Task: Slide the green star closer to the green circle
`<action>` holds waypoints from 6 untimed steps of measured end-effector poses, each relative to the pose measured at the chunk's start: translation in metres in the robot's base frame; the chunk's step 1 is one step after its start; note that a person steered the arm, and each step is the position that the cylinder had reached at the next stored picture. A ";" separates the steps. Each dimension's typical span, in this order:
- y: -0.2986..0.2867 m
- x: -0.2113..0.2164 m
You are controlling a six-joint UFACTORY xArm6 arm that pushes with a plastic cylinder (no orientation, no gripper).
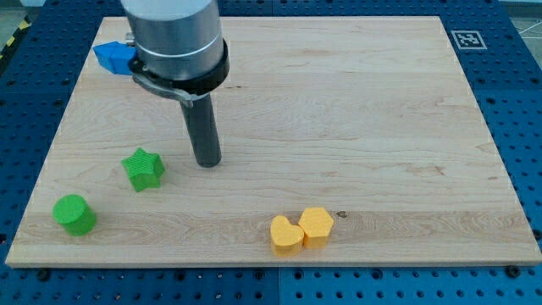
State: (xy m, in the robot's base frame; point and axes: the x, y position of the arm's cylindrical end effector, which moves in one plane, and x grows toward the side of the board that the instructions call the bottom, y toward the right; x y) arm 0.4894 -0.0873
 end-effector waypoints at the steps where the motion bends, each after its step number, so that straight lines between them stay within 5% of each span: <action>1: -0.013 -0.001; 6: -0.092 0.011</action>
State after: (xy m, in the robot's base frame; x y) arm 0.5009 -0.1791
